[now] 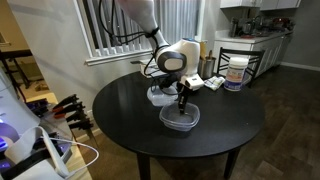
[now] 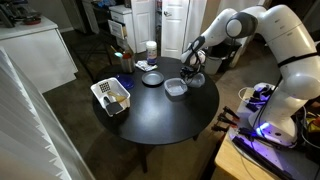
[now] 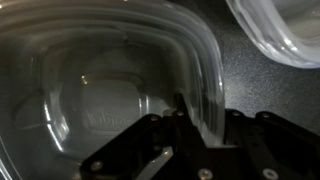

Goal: Stack the three bowls onto each other

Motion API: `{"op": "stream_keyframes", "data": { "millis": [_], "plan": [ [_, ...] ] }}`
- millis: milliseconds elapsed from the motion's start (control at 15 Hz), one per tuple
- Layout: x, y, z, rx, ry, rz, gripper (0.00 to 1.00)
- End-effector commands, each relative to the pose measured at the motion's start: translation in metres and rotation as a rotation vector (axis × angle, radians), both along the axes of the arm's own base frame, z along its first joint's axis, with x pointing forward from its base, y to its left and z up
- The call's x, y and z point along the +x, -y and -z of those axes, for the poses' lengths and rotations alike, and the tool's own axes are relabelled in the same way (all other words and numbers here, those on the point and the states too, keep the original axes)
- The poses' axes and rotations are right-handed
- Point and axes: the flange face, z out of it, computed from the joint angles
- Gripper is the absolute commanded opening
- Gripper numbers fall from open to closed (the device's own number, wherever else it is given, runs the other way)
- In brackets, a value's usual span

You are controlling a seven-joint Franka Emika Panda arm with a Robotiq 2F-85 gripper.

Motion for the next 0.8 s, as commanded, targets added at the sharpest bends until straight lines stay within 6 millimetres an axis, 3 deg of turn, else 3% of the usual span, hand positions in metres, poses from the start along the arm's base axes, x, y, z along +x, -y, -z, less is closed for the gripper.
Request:
{"op": "stream_keyframes", "data": {
  "millis": [0, 533, 733],
  "plan": [
    [-0.003, -0.007, -0.017, -0.007, 0.008, -0.037, 0.01],
    [-0.016, -0.030, -0.101, -0.112, 0.007, -0.085, 0.01],
    [-0.014, -0.049, -0.120, -0.136, 0.015, -0.156, 0.01]
  ]
}}
